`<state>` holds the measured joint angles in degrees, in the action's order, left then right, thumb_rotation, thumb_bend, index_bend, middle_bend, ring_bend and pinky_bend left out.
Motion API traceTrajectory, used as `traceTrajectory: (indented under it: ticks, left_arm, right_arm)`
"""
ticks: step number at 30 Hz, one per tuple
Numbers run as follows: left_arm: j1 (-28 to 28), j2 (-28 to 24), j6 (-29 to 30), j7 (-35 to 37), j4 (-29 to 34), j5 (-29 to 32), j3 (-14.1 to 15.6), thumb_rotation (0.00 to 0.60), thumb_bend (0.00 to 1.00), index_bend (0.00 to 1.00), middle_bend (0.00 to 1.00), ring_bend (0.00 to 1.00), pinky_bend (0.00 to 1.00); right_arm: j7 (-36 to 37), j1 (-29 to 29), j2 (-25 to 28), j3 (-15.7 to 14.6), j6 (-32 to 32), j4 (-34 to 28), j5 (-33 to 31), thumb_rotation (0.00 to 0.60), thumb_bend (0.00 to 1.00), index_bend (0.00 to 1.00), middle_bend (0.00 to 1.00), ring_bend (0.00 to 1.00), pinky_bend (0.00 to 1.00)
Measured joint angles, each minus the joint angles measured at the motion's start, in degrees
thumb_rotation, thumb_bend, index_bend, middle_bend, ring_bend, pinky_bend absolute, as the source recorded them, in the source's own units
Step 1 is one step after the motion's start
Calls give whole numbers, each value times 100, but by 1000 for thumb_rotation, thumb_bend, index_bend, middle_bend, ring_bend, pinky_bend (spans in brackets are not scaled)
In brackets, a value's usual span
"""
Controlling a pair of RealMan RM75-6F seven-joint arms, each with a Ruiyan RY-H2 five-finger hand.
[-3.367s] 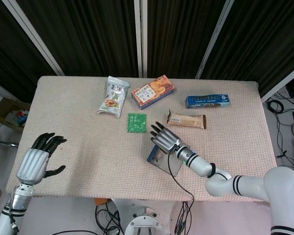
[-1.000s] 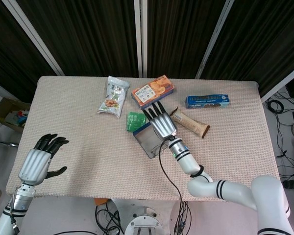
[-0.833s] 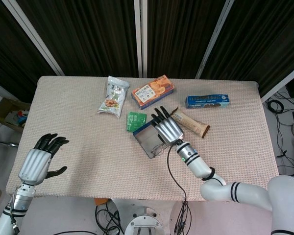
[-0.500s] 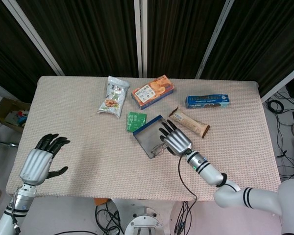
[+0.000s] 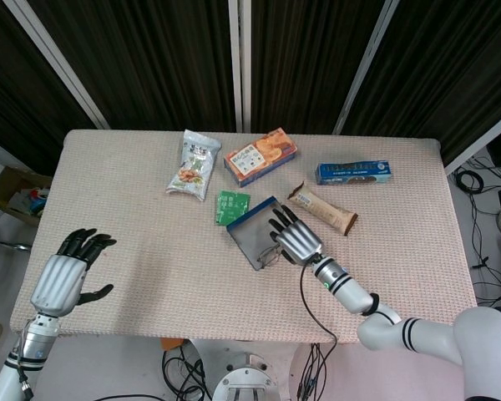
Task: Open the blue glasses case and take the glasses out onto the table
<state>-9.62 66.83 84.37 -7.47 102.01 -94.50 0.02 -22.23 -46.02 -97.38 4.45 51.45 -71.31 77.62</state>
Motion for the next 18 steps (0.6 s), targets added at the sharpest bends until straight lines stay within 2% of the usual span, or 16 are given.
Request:
traceTrajectory:
  ticks: [18]
  left_arm:
    - [16,26,18,81,-77,7,0,600,46,233,216,131,138]
  right_arm:
    - [261,-15,-323,26,14,479,172,600,381,582,214,0,0]
